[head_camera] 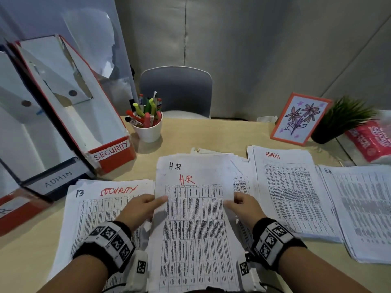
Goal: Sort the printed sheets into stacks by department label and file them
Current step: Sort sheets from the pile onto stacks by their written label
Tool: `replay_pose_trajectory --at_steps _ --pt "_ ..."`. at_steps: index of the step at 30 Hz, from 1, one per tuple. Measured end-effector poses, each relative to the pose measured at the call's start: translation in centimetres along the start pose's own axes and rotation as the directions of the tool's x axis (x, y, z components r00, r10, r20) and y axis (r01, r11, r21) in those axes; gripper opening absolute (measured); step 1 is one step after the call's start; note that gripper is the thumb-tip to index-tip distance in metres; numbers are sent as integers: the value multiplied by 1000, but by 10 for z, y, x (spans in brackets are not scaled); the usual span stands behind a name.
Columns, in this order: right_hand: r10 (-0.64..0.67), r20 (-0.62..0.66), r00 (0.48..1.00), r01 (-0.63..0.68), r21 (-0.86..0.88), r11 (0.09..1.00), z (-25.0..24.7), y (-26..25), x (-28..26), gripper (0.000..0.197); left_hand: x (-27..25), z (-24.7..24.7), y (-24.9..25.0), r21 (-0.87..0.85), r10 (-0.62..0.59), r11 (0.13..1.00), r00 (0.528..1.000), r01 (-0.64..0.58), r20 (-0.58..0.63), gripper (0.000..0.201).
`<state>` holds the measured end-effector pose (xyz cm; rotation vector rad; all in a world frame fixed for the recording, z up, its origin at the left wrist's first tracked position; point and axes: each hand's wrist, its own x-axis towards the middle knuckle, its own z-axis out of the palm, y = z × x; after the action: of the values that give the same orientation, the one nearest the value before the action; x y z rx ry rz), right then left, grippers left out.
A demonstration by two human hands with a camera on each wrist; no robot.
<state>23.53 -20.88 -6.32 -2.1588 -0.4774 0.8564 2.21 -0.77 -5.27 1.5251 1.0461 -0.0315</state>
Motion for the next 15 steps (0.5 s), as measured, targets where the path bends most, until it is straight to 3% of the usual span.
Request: replay_pose_trajectory --at_steps 2,5,11,13,15 --pt "-1 -25 1000 1 15 1000 2 0 1 37 0 2 -1 98 95 991 993 -87 -77 44" --pt "18 -38 999 -17 42 999 2 -2 2 38 -3 8 5 95 158 985 973 -143 -170 27" --pt "30 30 999 -34 139 990 -3 -12 -5 15 -2 15 13 -171 36 984 996 -49 -75 60" --pt "33 42 999 -40 198 979 -5 -13 -6 13 -2 15 16 -164 40 985 999 -44 -27 45" --pt "43 53 998 -55 242 969 -9 -14 -6 23 -8 13 25 -170 70 983 998 -69 0 23"
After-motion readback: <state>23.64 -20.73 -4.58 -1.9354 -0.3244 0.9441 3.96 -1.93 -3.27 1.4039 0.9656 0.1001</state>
